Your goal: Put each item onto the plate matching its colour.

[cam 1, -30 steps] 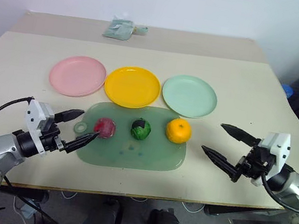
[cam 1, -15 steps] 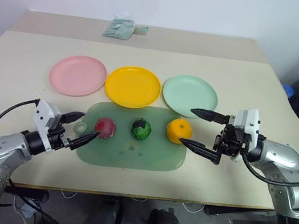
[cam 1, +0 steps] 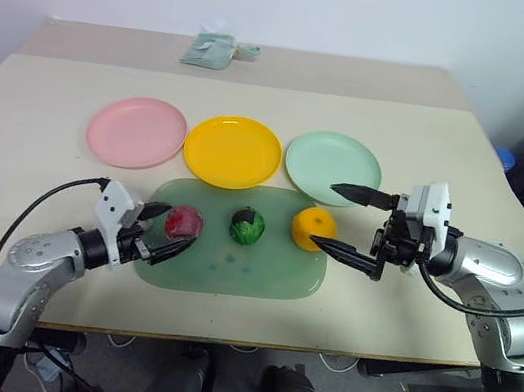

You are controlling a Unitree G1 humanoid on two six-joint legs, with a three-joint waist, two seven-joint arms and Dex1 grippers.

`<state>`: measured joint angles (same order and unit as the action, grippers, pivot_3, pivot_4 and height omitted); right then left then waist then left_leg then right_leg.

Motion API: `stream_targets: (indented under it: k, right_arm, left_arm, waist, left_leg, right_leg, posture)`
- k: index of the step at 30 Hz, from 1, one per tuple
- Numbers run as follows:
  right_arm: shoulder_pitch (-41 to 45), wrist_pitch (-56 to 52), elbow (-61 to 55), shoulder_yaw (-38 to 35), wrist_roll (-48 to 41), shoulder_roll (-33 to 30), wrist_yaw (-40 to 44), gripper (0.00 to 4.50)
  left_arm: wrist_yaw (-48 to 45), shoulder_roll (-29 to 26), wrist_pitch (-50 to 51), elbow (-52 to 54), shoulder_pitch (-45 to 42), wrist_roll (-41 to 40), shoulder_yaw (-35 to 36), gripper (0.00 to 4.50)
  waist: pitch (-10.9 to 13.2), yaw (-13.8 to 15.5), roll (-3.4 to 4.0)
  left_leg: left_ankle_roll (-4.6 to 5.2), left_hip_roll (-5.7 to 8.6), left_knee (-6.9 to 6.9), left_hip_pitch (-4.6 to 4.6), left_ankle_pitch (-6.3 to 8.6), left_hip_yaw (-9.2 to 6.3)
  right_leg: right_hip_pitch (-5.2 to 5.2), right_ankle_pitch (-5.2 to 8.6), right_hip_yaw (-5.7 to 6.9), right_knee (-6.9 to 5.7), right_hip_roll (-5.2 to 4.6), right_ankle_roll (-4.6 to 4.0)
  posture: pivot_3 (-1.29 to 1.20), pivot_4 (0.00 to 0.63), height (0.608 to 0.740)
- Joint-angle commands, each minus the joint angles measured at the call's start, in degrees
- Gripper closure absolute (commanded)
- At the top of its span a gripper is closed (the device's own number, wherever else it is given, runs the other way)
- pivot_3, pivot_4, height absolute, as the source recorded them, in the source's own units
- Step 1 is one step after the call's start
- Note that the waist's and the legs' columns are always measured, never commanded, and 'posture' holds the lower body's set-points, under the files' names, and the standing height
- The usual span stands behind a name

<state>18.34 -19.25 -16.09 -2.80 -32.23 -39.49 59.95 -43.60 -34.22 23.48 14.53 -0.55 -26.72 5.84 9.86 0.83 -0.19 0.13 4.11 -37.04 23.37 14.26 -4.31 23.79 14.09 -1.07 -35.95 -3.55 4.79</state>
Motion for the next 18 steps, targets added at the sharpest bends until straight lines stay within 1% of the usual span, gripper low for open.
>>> stream_targets:
  k: [1,2,5,7,8,11,14,16,18]
  right_arm:
    - [0.0,0.4,-2.6,-1.3,-0.3,0.0,-0.9,0.07]
    - [0.0,0.3,-2.7,-1.3,-0.2,-0.1,-1.2,0.07]
    - [0.6,-0.5,-3.2,-1.3,-0.6,-0.3,-1.9,0.00]
    - [1.2,-0.9,-3.2,-1.5,-0.7,-0.4,-2.3,0.00]
    - [1.4,-1.0,-3.2,-1.6,-0.7,-0.5,-2.4,0.00]
    - [1.6,-1.1,-3.0,-2.0,-0.8,-0.5,-2.6,0.00]
    - [1.2,-0.5,-2.6,-2.3,-0.5,-0.4,-2.4,0.00]
    - [1.1,0.0,-2.2,-2.3,-0.3,-0.2,-2.5,0.00]
    - [1.2,0.5,-1.9,-2.1,0.1,0.2,-2.7,0.00]
  left_arm:
    - [0.9,1.3,-0.2,-0.5,-2.3,0.8,-1.0,0.00]
    - [0.9,1.6,-0.2,-0.8,-2.6,0.9,-1.2,0.00]
    - [1.0,2.3,0.1,-1.2,-3.5,1.1,-1.6,0.83]
    - [1.5,2.6,-0.7,-1.4,-3.8,2.2,-2.0,1.81]
    - [2.0,2.7,-0.8,-1.6,-3.9,2.5,-1.9,2.21]
    - [2.2,2.7,-2.1,-1.9,-3.2,3.0,-0.8,2.21]
    - [3.5,3.2,-1.9,-3.2,-3.8,1.3,2.3,2.21]
    - [5.8,4.5,-1.7,-5.0,-6.1,-0.3,5.2,2.21]
    - [9.8,6.2,-1.2,-7.5,-10.3,-1.3,8.2,2.21]
  waist:
    - [0.0,0.0,0.00]
    - [0.0,0.0,0.00]
    - [0.0,-0.1,0.00]
    - [0.0,-0.1,0.00]
    - [0.0,-0.1,0.00]
    - [0.0,-0.1,0.00]
    - [0.0,-0.1,0.00]
    - [0.0,-0.1,0.00]
    - [0.0,0.1,-0.03]
  left_leg:
    - [0.00,0.00,0.00,0.00,0.00,0.00]
    - [0.00,0.00,0.00,0.00,0.00,0.00]
    - [0.00,0.00,0.02,0.01,0.00,0.01]
    - [0.00,0.00,0.02,0.02,0.00,0.01]
    - [0.00,0.00,0.02,0.02,0.00,0.02]
    - [0.00,0.01,0.01,0.02,0.00,0.02]
    - [0.00,0.01,0.01,0.02,0.00,0.02]
    - [0.00,0.01,0.01,0.02,0.00,0.01]
    - [0.00,0.01,0.00,0.03,0.00,0.01]
  right_leg:
    - [0.00,0.00,0.00,0.00,0.00,0.00]
    - [0.02,0.00,0.00,-0.01,0.00,0.00]
    - [0.07,-0.01,-0.01,-0.04,0.00,0.02]
    - [0.10,-0.02,-0.01,-0.07,0.00,0.03]
    - [0.10,-0.02,-0.01,-0.08,0.00,0.03]
    - [0.10,-0.02,-0.01,-0.08,0.00,0.03]
    - [0.10,-0.01,-0.01,-0.08,0.00,0.03]
    - [0.11,-0.01,-0.01,-0.08,0.00,0.03]
    - [0.12,-0.02,0.00,-0.10,0.00,0.04]
  posture:
    - [0.00,0.150,0.740]
    - [0.00,0.150,0.740]
    - [0.00,0.150,0.740]
    - [0.00,0.150,0.740]
    - [0.00,0.150,0.740]
    - [0.00,0.150,0.740]
    - [0.00,0.150,0.740]
    - [0.00,0.150,0.740]
    - [0.00,0.150,0.740]
